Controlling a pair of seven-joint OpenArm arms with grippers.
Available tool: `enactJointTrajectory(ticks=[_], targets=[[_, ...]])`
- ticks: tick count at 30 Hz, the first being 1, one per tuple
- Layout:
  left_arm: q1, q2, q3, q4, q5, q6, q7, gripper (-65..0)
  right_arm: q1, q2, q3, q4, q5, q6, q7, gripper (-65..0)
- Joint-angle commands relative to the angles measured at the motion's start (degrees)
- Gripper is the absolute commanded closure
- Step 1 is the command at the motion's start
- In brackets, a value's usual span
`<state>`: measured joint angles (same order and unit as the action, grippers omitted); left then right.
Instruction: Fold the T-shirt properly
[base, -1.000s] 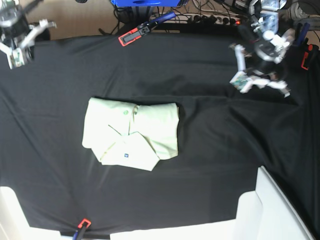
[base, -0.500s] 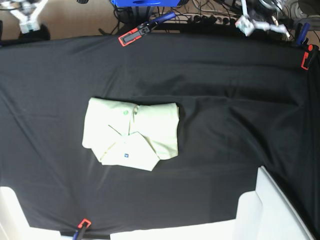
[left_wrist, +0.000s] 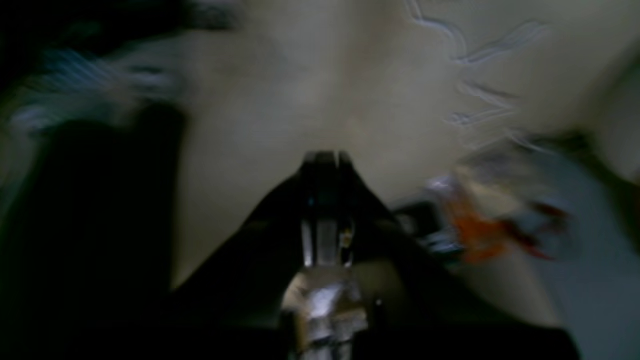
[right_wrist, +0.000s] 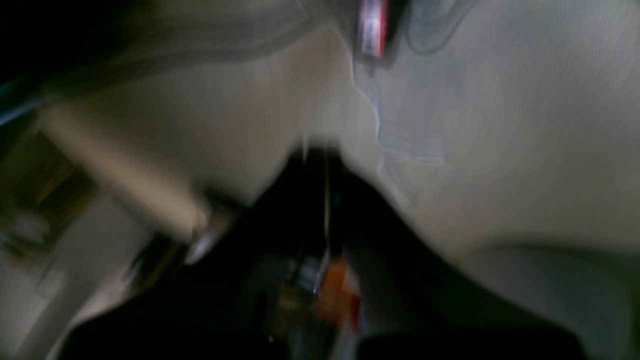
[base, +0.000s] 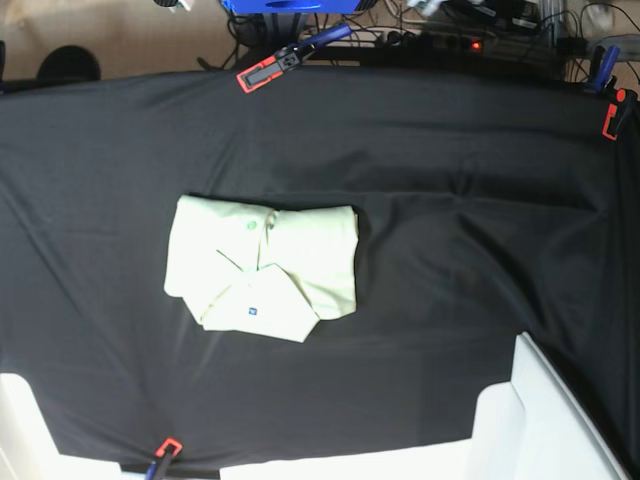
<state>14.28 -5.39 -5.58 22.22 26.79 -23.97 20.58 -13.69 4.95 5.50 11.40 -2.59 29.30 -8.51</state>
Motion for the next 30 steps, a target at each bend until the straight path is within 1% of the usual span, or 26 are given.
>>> enactJointTrajectory(ticks=[1,2,3,4,5,6,8,9,10,11,13,14,15,17,19,20,21,22,30], targets=[[-2.11,-0.28,0.00,-4.50,-0.02,0.10,-2.42,0.0,0.99,0.54,-1.23,-4.06,-0.18,-1.21,4.25,-1.0],[-4.75,-0.28,-0.26,-10.13,-0.02,0.10,-6.29,0.0,2.40,0.81,-3.08,-7.84,-0.18,-3.94,9.79,-1.0],[-7.03,-0.28,-0.53,-14.35,-0.02,0.10,-9.11,0.0,3.28,0.81,-5.01,-10.21,-0.18,-7.54,14.62,-1.0],[-8.70,-0.28,-0.53,-17.16,-0.02,0.10,-10.78,0.0,3.80,0.81,-6.86,-11.40,-0.18,-11.67,18.40,-1.0],[-9.58,-0.11,-0.53,-18.48,-0.02,0.19,-11.39,0.0,3.89,0.90,-8.35,-11.40,-0.18,-15.54,21.04,-1.0],[-9.84,0.68,-0.61,-18.57,-0.02,0.19,-12.09,0.0,3.72,0.90,-9.67,-11.40,-0.18,-19.85,22.62,-1.0],[-9.49,1.65,-0.61,-16.81,-0.02,0.19,-13.33,0.0,3.72,0.81,-11.26,-11.40,-0.18,-25.74,23.94,-1.0],[-8.96,2.00,-0.61,-15.84,-0.02,0.19,-14.12,0.0,3.72,0.63,-11.69,-11.40,-0.18,-27.58,24.03,-1.0],[-8.26,2.18,-0.61,-14.70,-0.02,0.36,-15.44,0.0,3.80,0.54,-12.05,-11.40,-0.18,-28.73,23.94,-1.0],[-7.47,2.18,-0.61,-13.91,-0.02,1.07,-17.02,0.0,3.72,0.54,-12.05,-11.40,-0.18,-28.90,24.03,-1.0],[-6.94,2.35,-0.53,-13.56,-0.02,4.32,-20.97,0.0,3.54,0.72,-12.13,-11.40,-0.18,-28.90,24.03,-1.0],[-7.12,2.44,-0.53,-13.91,-0.02,6.52,-22.56,0.0,3.54,0.81,-12.13,-11.40,-0.18,-28.90,23.94,-1.0],[-7.12,2.27,-0.53,-13.91,-0.02,8.36,-23.44,0.0,3.54,0.90,-12.13,-11.40,-0.18,-28.90,23.85,-1.0],[-7.12,2.18,-0.53,-13.82,-0.02,12.67,-24.40,0.0,3.54,2.21,-12.13,-11.40,-0.18,-28.90,23.68,-1.0],[-7.03,2.18,-0.44,-13.82,0.34,15.75,-24.49,0.0,3.54,2.74,-12.13,-11.40,-0.18,-28.90,23.68,-1.0],[-6.85,2.18,-0.35,-13.82,0.42,16.54,-24.49,0.0,3.54,2.92,-12.13,-11.40,-0.18,-28.90,23.68,-1.0],[-6.77,2.18,-0.09,-13.82,0.51,16.63,-24.49,0.0,3.54,3.09,-11.96,-11.40,-0.18,-28.90,23.68,-1.0],[-6.77,2.18,-0.09,-13.82,0.51,16.63,-24.49,0.0,3.54,3.45,-11.96,-11.40,-0.18,-28.90,23.68,-1.0],[-6.77,2.18,0.00,-13.91,0.51,16.63,-24.05,0.0,3.72,3.18,-11.87,-11.40,-0.18,-28.90,23.68,-1.0]])
